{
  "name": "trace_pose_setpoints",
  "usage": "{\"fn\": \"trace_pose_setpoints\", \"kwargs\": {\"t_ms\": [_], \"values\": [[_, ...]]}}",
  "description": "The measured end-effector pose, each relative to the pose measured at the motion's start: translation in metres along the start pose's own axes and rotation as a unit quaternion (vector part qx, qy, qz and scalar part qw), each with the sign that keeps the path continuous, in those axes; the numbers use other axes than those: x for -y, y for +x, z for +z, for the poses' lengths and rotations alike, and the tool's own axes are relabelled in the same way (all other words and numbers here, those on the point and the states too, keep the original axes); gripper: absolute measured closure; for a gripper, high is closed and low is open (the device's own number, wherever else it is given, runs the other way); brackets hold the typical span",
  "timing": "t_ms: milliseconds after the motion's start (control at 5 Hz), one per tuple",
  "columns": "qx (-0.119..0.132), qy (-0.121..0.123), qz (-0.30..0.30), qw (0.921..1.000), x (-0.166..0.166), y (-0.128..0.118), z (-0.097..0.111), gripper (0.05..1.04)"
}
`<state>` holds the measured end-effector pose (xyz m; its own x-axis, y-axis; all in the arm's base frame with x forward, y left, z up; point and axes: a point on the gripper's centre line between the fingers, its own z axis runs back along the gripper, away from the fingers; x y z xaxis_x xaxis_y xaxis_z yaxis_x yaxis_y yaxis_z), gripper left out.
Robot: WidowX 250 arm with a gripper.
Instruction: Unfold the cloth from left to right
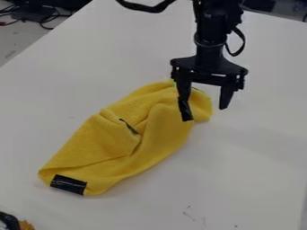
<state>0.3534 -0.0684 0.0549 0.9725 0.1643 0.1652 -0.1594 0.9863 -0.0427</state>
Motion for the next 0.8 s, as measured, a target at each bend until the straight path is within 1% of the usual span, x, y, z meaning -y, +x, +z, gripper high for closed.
{"fn": "trace_pose_setpoints", "kwargs": {"t_ms": [200, 400, 800], "values": [[-0.007, -0.005, -0.007, 0.9999, 0.001, -0.001, -0.006, 0.082], [-0.012, -0.007, -0.003, 0.9999, -0.009, 0.000, -0.012, 0.082], [-0.026, -0.004, 0.009, 0.9996, -0.030, -0.012, -0.025, 0.082]]}}
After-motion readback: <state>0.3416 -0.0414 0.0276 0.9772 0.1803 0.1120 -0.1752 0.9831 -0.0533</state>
